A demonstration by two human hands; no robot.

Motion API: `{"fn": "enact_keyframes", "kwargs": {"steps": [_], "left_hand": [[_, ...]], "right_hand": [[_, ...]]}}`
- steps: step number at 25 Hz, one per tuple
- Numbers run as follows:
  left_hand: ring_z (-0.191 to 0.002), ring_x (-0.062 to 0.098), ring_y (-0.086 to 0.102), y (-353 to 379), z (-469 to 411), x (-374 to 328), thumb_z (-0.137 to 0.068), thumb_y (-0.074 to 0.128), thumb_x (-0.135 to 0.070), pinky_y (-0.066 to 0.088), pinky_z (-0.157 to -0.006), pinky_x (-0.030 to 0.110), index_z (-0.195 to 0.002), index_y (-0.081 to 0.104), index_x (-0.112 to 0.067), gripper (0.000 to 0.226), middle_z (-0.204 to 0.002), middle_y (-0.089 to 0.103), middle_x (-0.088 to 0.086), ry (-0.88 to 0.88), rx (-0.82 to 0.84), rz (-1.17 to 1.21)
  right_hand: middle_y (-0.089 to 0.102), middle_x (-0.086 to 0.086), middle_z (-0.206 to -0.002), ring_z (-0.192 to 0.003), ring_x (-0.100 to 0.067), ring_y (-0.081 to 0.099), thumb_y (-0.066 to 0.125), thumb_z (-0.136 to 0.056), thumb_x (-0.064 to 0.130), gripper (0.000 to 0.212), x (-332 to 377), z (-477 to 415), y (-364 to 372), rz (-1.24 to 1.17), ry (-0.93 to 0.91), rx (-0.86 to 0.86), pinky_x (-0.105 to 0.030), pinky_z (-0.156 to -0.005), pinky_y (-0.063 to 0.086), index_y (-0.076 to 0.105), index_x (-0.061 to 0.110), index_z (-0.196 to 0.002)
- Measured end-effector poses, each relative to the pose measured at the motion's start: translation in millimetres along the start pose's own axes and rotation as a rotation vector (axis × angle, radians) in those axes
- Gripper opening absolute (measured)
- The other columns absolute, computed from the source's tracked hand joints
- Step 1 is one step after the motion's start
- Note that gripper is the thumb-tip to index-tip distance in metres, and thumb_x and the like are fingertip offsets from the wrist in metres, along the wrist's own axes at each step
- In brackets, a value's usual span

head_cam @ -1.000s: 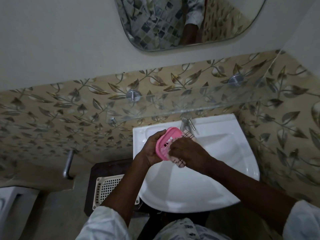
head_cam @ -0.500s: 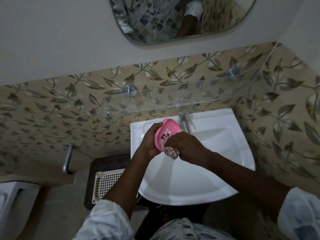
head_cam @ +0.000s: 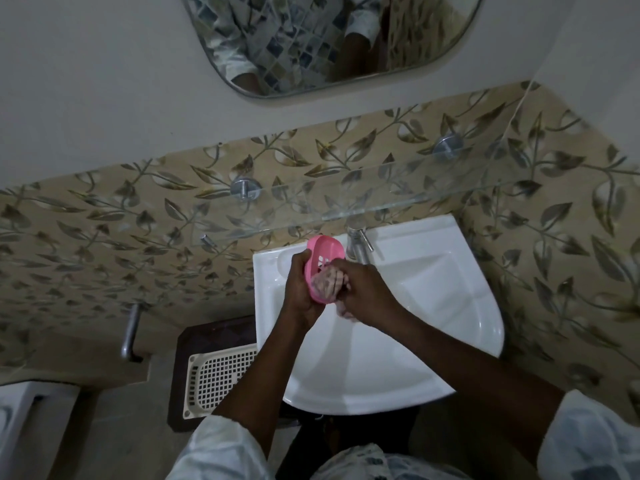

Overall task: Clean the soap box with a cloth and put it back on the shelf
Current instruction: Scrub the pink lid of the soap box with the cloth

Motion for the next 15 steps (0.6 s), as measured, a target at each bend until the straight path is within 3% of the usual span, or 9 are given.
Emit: {"fn": "enact_keyframes", "kwargs": {"steps": [2,4,5,7,8,10,12,13,15], "left_hand": [[-0.09,0.031,0.071,0.7,-0.1,-5.7,-0.088,0.054,-0.042,0.059,-0.079,0.038,-0.121,0.061,0.001,0.054,-0.101,0.071,0.022,0.018,0.022,-0.012],[-0.092,0.032,0.069,-7.6,0.8,-3.0,-0.091,0.054,-0.041,0.057,-0.082,0.041,-0.125,0.058,-0.001,0.053,-0.104,0.07,0.022,0.017,-0.044,-0.057],[-0.089,0.031,0.071,-8.5,1.3,-0.3,-0.092,0.052,-0.042,0.057,-0.081,0.04,-0.121,0.06,-0.002,0.05,-0.099,0.072,0.02,0.017,-0.063,-0.059],[-0.083,0.027,0.073,-2.6,1.5,-3.1,-0.094,0.047,-0.043,0.059,-0.075,0.035,-0.112,0.064,-0.002,0.048,-0.092,0.074,0.017,0.021,-0.041,-0.042],[-0.084,0.027,0.072,-0.8,1.6,-8.5,-0.094,0.047,-0.043,0.059,-0.075,0.035,-0.113,0.064,0.0,0.05,-0.093,0.073,0.018,0.02,-0.028,-0.034],[-0.09,0.032,0.067,-1.5,2.4,-19.0,-0.093,0.05,-0.042,0.057,-0.078,0.038,-0.121,0.061,0.0,0.052,-0.102,0.068,0.022,-0.006,-0.017,-0.061],[-0.09,0.031,0.061,-3.3,6.8,-16.8,-0.093,0.049,-0.04,0.051,-0.077,0.039,-0.12,0.06,-0.003,0.047,-0.101,0.064,0.02,-0.069,-0.005,-0.128],[-0.087,0.028,0.06,0.0,9.9,-12.9,-0.093,0.048,-0.038,0.049,-0.076,0.038,-0.117,0.059,-0.004,0.042,-0.098,0.062,0.018,-0.097,0.021,-0.122],[-0.084,0.026,0.058,5.4,13.2,-10.9,-0.091,0.05,-0.034,0.046,-0.078,0.037,-0.113,0.059,-0.006,0.037,-0.097,0.059,0.015,-0.124,0.045,-0.046]], "right_hand": [[0.073,-0.005,-0.089,-0.08,-0.019,0.069,0.062,-0.073,-0.007,0.034,-5.6,1.4,-0.4,-0.115,0.063,-0.046,-0.031,-0.068,0.057,0.067,0.013,-0.1],[0.071,-0.008,-0.092,-0.082,-0.026,0.067,0.06,-0.077,-0.005,0.033,-3.2,-1.4,7.8,-0.002,-0.027,0.133,-0.033,-0.068,0.056,0.066,0.012,-0.104],[0.07,-0.008,-0.091,-0.083,-0.027,0.066,0.058,-0.077,-0.003,0.03,-6.4,-4.3,9.7,0.091,-0.028,0.125,-0.033,-0.069,0.055,0.066,0.014,-0.101],[0.072,-0.003,-0.088,-0.082,-0.023,0.068,0.054,-0.071,0.001,0.03,-13.3,-7.5,4.5,-0.14,0.17,-0.057,-0.032,-0.07,0.056,0.066,0.017,-0.094],[0.073,-0.001,-0.089,-0.083,-0.018,0.068,0.053,-0.07,0.003,0.033,-8.8,-3.9,5.2,-0.224,0.18,-0.127,-0.03,-0.072,0.057,0.067,0.017,-0.096],[0.072,-0.003,-0.092,-0.084,-0.017,0.066,0.059,-0.069,-0.002,0.036,16.5,4.2,3.0,-0.067,-0.206,-0.093,-0.028,-0.075,0.053,0.069,0.013,-0.101],[0.071,-0.01,-0.095,-0.087,-0.026,0.064,0.067,-0.075,-0.004,0.024,22.4,6.7,-6.2,0.291,-0.651,0.043,-0.036,-0.084,0.05,0.072,0.007,-0.096],[0.071,-0.012,-0.096,-0.088,-0.03,0.064,0.066,-0.08,-0.004,0.018,17.8,-2.4,-16.4,0.46,-0.726,0.035,-0.041,-0.087,0.05,0.072,0.005,-0.094],[0.071,-0.015,-0.095,-0.089,-0.034,0.066,0.06,-0.085,-0.007,0.017,13.6,-18.0,-26.5,0.517,-0.661,-0.035,-0.045,-0.085,0.05,0.073,0.003,-0.092]]}}
Point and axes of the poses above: each hand's wrist, its own z-axis away from the middle knuckle, its own y-axis out of the palm, x = y × z, the point moved 8 cm from there along -z, towards the middle knuckle
